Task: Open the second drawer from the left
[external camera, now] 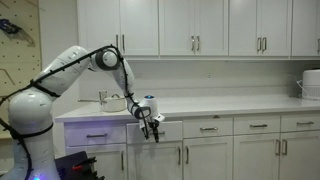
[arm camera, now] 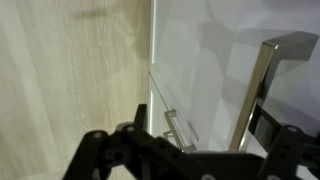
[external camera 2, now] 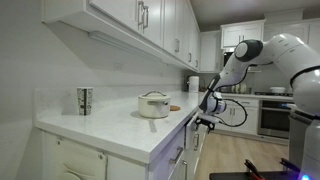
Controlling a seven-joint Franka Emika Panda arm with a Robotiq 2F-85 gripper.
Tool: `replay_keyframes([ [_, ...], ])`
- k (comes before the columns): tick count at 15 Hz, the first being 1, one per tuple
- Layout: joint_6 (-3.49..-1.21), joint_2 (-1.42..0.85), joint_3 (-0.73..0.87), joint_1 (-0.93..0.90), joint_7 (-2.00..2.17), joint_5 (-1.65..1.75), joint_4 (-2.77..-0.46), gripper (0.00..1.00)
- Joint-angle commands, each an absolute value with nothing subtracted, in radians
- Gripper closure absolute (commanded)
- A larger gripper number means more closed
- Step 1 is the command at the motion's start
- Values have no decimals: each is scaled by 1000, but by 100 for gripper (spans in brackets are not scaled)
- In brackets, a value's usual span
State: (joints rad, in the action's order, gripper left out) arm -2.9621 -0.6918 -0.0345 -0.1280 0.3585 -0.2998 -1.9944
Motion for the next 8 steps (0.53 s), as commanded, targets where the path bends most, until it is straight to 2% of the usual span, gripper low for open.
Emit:
replay_keyframes([
  [1,-2913,-698,55,-117,350,-261,-2074,0],
  [8,-2949,-637,94,-132,364,-262,-2166,0],
])
